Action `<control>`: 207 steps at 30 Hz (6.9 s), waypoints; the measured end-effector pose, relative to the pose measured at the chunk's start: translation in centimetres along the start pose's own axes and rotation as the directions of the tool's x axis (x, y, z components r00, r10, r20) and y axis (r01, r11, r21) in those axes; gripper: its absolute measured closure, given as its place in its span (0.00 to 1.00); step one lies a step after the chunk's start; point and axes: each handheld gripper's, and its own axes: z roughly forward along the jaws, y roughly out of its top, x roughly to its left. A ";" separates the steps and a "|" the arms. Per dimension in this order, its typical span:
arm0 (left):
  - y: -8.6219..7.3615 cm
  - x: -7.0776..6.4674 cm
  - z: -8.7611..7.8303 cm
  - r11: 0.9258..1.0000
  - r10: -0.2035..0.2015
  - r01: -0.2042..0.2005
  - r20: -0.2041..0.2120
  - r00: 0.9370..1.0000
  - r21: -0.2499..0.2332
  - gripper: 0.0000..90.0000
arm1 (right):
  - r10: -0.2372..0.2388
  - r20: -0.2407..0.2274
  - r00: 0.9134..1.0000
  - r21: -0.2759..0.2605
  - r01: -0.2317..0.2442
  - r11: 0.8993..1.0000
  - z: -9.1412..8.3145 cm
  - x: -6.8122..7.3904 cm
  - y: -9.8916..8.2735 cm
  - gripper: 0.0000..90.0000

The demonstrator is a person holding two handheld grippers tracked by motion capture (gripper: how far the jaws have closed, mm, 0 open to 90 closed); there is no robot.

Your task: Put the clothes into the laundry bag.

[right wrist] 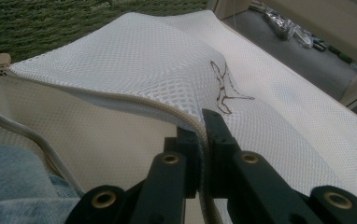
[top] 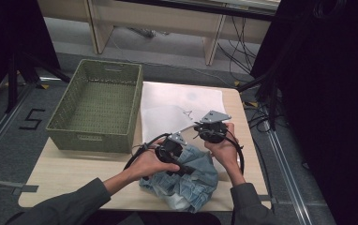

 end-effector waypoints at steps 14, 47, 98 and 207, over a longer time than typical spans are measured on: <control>1.3 5.1 -3.6 0.991 0.055 -0.091 -0.313 0.948 -0.100 0.31 | 0.004 -0.012 1.000 0.021 -0.003 1.000 -0.2 0.6 0.4 0.96; 2.7 7.3 -3.3 0.982 0.145 -0.180 -0.366 0.919 -0.064 0.93 | 0.104 -0.356 0.929 0.092 -0.076 0.993 -7.0 8.2 -3.1 0.34; 2.3 7.7 -4.5 0.984 0.144 -0.168 -0.308 0.940 -0.053 0.94 | 0.102 -0.103 0.989 0.090 -0.093 0.992 -1.6 5.8 0.0 0.50; 0.9 8.5 -4.6 0.988 0.135 -0.151 -0.298 0.945 -0.032 0.83 | 0.296 -0.081 0.952 0.152 -0.281 0.948 4.8 2.2 -3.7 0.77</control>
